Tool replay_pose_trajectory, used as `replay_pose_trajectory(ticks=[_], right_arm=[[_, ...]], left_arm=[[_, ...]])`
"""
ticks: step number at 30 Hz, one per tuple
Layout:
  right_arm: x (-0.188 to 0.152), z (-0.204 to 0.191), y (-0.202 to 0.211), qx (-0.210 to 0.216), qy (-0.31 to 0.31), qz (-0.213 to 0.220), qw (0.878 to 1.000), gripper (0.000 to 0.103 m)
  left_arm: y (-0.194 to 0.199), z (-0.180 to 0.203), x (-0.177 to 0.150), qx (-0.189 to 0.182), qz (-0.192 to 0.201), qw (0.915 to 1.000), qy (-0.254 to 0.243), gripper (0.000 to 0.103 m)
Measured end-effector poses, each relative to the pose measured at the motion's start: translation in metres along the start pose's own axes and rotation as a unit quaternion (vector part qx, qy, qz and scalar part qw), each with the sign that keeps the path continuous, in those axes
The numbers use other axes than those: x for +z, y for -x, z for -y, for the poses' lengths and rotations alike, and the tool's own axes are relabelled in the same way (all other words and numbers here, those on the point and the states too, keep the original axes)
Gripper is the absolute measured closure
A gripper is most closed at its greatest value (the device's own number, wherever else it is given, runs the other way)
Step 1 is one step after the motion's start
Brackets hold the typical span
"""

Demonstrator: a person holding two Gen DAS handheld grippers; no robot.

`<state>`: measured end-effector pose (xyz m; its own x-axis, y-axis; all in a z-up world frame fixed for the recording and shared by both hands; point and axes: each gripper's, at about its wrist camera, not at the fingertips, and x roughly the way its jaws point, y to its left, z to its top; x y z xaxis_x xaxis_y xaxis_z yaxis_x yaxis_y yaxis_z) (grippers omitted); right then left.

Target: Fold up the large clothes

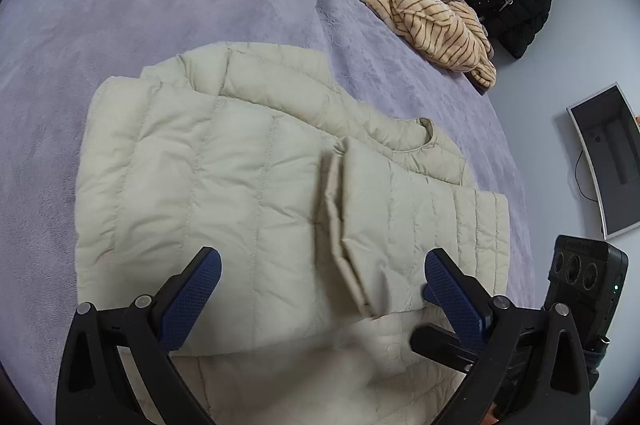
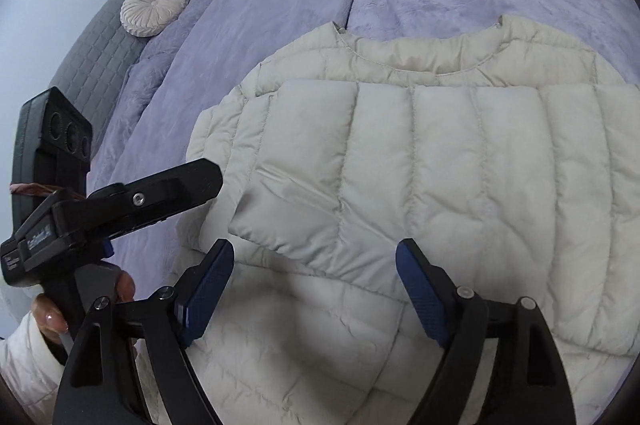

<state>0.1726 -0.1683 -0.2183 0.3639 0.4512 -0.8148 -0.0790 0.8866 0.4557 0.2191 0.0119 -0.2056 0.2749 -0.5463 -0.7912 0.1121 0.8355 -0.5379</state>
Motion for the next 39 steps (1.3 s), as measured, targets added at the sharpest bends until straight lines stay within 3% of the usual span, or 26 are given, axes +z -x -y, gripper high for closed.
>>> replay_pose_trajectory(ticks=[7,9,10,11,18,19,21,23,26,29,32,35,39], right_arm=[[-0.039,0.068,0.058,0.008,-0.117,0.025,0.993,0.017],[-0.053,0.092,0.069,0.012,-0.161,0.030,0.986,0.017],[-0.060,0.102,0.072,0.015,-0.180,0.033,0.983,0.017],[-0.065,0.110,0.075,0.017,-0.195,0.036,0.980,0.017],[-0.079,0.131,0.079,0.013,-0.231,0.067,0.971,0.019],[-0.080,0.136,0.080,0.014,-0.239,0.073,0.968,0.023],[-0.080,0.147,0.080,0.016,-0.263,0.082,0.961,0.036],[-0.082,0.161,0.078,0.004,-0.289,0.082,0.954,0.076],[-0.084,0.178,0.077,-0.017,-0.314,0.084,0.946,0.088],[-0.091,0.190,0.082,-0.030,-0.342,0.095,0.935,0.092],[-0.095,0.196,0.091,-0.039,-0.350,0.096,0.931,0.092],[-0.094,0.192,0.105,-0.019,-0.327,0.090,0.941,0.089],[-0.074,0.172,0.132,-0.033,-0.264,0.125,0.956,0.088]], left_arm=[[-0.032,0.038,0.007,-0.005,-0.032,0.9991,-0.028,0.001],[-0.041,0.046,0.009,-0.011,-0.042,0.9985,-0.032,0.039],[-0.049,0.049,0.011,-0.018,-0.057,0.9976,-0.034,0.081],[-0.054,0.051,0.012,-0.018,-0.068,0.9971,-0.028,0.096],[-0.012,0.047,0.015,-0.015,-0.013,0.9994,-0.027,0.096],[-0.007,0.041,0.015,-0.012,-0.009,0.9997,-0.021,0.096],[-0.001,0.025,0.015,0.000,-0.008,0.9999,-0.012,0.096],[-0.006,0.010,0.013,0.020,-0.017,0.9997,-0.003,0.096],[-0.021,-0.007,0.005,0.035,-0.037,0.9987,0.008,0.096],[-0.028,-0.014,-0.003,0.042,-0.040,0.9983,0.010,0.096],[-0.028,-0.012,-0.006,0.052,-0.039,0.9979,-0.003,0.096],[-0.029,-0.007,-0.005,0.064,-0.040,0.9970,-0.019,0.096],[-0.033,-0.003,-0.004,0.071,-0.041,0.9963,-0.024,0.096]])
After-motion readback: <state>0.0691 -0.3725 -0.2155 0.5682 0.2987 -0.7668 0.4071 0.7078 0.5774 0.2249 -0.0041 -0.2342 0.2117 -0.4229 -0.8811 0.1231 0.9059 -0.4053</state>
